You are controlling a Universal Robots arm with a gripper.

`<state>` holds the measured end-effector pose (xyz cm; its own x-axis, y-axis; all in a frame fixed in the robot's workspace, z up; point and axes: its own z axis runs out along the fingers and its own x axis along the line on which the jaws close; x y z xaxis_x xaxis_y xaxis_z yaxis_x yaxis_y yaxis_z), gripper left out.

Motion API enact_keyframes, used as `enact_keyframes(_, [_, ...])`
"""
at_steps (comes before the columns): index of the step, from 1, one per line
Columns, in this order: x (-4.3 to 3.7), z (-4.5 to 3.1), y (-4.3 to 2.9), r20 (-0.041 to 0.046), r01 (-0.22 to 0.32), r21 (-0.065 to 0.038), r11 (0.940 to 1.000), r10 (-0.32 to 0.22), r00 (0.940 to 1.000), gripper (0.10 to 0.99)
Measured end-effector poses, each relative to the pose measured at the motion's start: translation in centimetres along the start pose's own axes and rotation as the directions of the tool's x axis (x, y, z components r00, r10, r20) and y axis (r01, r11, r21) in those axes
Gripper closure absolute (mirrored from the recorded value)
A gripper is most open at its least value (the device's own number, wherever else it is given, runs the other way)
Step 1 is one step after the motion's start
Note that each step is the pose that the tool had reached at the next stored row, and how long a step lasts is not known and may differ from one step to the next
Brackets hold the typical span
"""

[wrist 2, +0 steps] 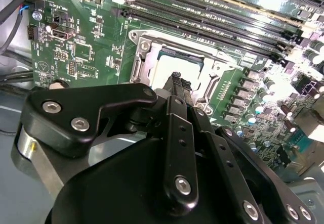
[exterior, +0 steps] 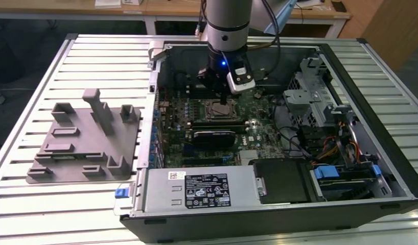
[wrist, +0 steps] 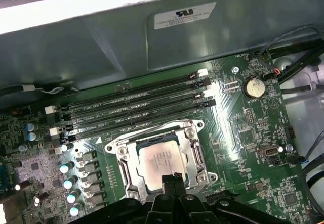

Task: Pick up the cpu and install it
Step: 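Install the second cpu locking lever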

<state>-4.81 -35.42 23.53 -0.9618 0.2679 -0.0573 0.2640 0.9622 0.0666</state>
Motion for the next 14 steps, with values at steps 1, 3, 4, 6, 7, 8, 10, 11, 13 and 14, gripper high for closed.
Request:
enact_keyframes(1, [-0.02,0.0,-0.07,0.0,0.0,0.0,1.0,0.0,1.0,0.98])
enact_keyframes(3, [-0.06,-0.01,-0.24,0.0,0.0,0.0,1.0,0.0,1.0,0.98])
enact_keyframes(4, [-0.09,-0.02,-0.32,0.0,0.0,0.0,1.0,0.0,1.0,0.98])
enact_keyframes(6, [-0.14,-0.02,-0.49,0.0,0.0,0.0,1.0,0.0,1.0,0.98])
enact_keyframes(7, [-0.16,-0.03,-0.57,0.0,0.0,0.0,1.0,0.0,1.0,0.98])
enact_keyframes(8, [-0.18,-0.03,-0.66,0.0,0.0,0.0,1.0,0.0,1.0,0.98])
enact_keyframes(10, [-0.22,-0.04,-0.8,0.0,0.0,0.0,1.0,0.0,1.0,0.98])
enact_keyframes(11, [-0.24,-0.05,-0.87,0.0,0.0,0.0,1.0,0.0,1.0,0.98])
enact_keyframes(13, [-0.27,-0.05,-0.99,0.0,0.0,0.0,1.0,0.0,1.0,0.98])
enact_keyframes(14, [-0.29,-0.05,-1.04,0.0,0.0,0.0,1.0,0.0,1.0,0.98])
